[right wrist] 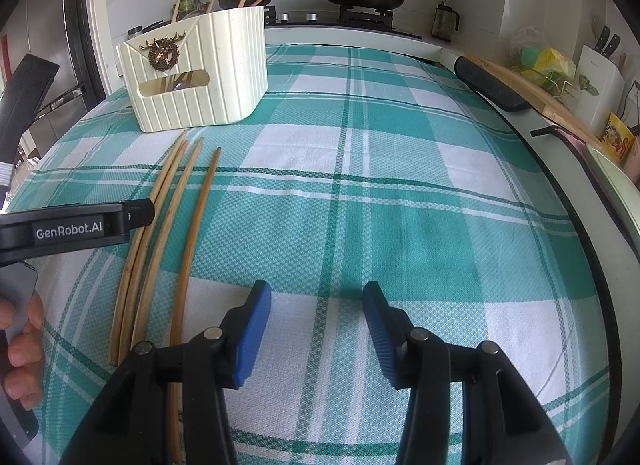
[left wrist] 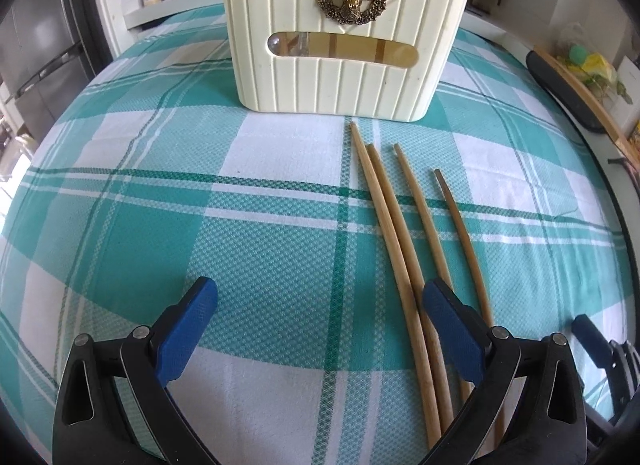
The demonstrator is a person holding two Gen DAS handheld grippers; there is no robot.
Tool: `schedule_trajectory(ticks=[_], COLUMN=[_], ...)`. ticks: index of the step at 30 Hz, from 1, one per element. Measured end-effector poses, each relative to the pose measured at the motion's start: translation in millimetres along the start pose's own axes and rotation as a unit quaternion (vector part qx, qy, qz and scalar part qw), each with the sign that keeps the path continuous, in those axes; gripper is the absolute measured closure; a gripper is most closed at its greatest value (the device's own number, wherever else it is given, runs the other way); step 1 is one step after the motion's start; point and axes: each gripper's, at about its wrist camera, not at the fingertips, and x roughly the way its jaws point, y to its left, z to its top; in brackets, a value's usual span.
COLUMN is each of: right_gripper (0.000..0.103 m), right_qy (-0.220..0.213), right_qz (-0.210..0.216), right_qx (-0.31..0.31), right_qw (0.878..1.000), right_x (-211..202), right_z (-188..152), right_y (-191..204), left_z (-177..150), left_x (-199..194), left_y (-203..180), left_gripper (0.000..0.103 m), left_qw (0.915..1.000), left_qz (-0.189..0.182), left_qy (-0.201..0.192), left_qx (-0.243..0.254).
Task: Organize utensils
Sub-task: 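Close the left tool on a wooden chopstick while the right tool grasps another chopstick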
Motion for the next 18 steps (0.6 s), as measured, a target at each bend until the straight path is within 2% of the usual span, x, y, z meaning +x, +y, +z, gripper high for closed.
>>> schedule_trajectory(ticks=[3, 6, 9, 12, 13, 14, 15, 17, 18], right_gripper=[0.054, 0.054, 0.054, 0.054, 0.054, 0.054, 0.054, 0.055, 0.057], right_qy=[0.0, 0.0, 0.0, -0.001, -0.005, -0.009, -0.007, 0.013, 0.02], right_qz=[0.0, 0.001, -0.001, 0.006, 0.012, 0.024, 0.04, 0.088, 0.113], right_qx=[0.0, 0.001, 0.0, 0.005, 0.011, 0.016, 0.018, 0.017, 0.014], right_qw=[1.0, 1.0, 1.0, 1.0, 1.0, 1.0, 0.999, 0.996, 0.993], right_x=[-0.1, 0.0, 0.2, -0.5, -2.5, -5.5, -7.6, -6.6, -5.9], right_z=[0.0, 0.2, 0.2, 0.4, 0.5, 0.9, 2.1, 6.5, 8.8], right_y=[-0.3, 0.2, 0.0, -2.4, -4.7, -6.7, -7.0, -1.7, 3.8], left_z=[-0.9, -5.9, -5.5, -8.1, -9.6, -11.3, -13.6, -17.6, -19.1], left_x=[-0.6, 0.9, 0.4, -1.9, -5.0, -9.2, -13.4, -18.8, -20.6], left_y=[5.4, 9.4, 7.1, 4.2, 4.0, 3.9, 4.3, 4.0, 3.6], left_gripper=[0.0, 0.0, 0.001, 0.003, 0.011, 0.024, 0.031, 0.056, 0.061], left_qw=[0.9999, 0.9994, 0.9994, 0.9997, 0.9996, 0.9994, 0.9989, 0.9978, 0.9972], left_qz=[0.007, 0.034, 0.032, 0.024, 0.018, 0.01, 0.004, -0.006, -0.011], left_qy=[0.003, 0.0, 0.006, 0.004, 0.002, -0.002, -0.006, -0.009, -0.011], left_qx=[-0.01, 0.0, -0.009, 0.01, 0.02, 0.033, 0.046, 0.065, 0.073])
